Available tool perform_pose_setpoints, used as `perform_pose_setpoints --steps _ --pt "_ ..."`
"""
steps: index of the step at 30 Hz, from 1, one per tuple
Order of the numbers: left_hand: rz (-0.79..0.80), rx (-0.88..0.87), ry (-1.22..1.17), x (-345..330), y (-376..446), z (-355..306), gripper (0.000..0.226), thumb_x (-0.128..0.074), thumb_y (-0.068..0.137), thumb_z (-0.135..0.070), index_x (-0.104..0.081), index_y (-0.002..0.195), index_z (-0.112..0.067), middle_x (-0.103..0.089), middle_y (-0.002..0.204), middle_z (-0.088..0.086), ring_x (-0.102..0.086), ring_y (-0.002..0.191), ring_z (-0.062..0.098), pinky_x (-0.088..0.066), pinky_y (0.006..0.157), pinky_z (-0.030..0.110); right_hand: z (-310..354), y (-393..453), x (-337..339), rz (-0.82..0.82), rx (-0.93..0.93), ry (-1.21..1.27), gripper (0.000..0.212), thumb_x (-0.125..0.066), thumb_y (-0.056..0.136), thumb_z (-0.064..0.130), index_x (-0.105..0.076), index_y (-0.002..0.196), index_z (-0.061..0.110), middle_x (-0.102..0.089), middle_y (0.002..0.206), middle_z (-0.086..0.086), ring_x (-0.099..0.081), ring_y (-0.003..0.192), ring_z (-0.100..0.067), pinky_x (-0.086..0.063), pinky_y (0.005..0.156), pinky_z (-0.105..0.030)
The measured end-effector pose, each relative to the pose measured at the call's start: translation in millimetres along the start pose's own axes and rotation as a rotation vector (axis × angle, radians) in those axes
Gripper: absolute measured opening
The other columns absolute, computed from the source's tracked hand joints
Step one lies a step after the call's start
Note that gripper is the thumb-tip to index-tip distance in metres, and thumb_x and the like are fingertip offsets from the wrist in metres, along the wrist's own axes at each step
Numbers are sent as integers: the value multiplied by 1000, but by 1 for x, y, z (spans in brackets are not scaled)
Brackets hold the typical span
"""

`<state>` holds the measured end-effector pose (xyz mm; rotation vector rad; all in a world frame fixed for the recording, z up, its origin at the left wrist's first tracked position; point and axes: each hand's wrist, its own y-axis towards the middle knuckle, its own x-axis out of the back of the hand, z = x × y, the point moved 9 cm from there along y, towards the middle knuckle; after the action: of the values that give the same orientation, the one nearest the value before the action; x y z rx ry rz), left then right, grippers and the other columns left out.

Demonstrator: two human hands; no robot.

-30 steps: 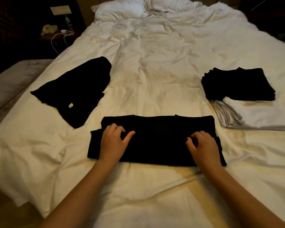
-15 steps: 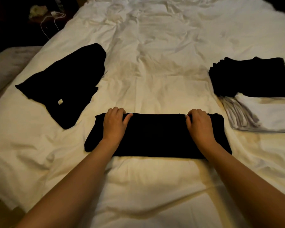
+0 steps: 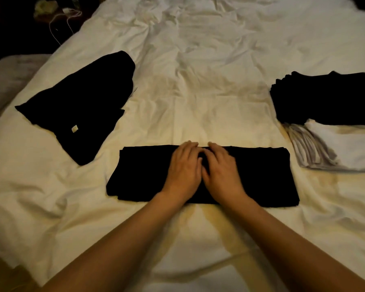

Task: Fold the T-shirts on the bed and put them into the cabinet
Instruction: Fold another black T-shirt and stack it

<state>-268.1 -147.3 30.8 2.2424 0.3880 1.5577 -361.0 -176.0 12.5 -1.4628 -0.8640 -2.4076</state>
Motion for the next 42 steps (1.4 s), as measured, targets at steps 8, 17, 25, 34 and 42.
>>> perform_pose_setpoints --steps 8,17,25,34,42 --pt "436 228 320 -25 -38 70 81 6 90 -59 -11 160 -23 -6 168 7 3 155 22 3 125 44 -33 -19 -36 326 -141 -224 79 -2 91 64 -22 157 25 -18 165 -4 -8 153 -23 5 120 -41" --pt "408 562 343 16 -76 150 99 7 78 -84 -2 161 -29 2 168 6 10 154 25 6 123 50 -102 -46 7 277 -312 -213 91 1 86 76 -17 159 24 -13 166 -5 0 153 -21 1 124 -39" --pt "466 542 459 18 -72 141 101 17 76 -77 1 161 -25 5 168 10 14 153 28 16 119 55 -99 -53 22 168 -254 -185 77 -14 97 62 -39 151 14 -35 157 -13 -21 150 -27 -8 123 -41" --pt "484 241 350 -19 -59 46 97 31 78 -73 4 160 -28 7 168 6 17 153 25 17 120 50 -147 -105 67 -163 -623 205 71 -67 92 29 -35 148 1 -47 140 -26 -44 127 -42 -38 106 -51" --pt "524 9 79 -67 -43 -68 81 14 91 -63 -22 158 -35 -9 167 -6 4 155 18 10 123 37 -174 -121 63 -77 -859 629 35 -72 88 34 -66 113 10 -69 97 -2 -66 91 -23 -46 73 -33"
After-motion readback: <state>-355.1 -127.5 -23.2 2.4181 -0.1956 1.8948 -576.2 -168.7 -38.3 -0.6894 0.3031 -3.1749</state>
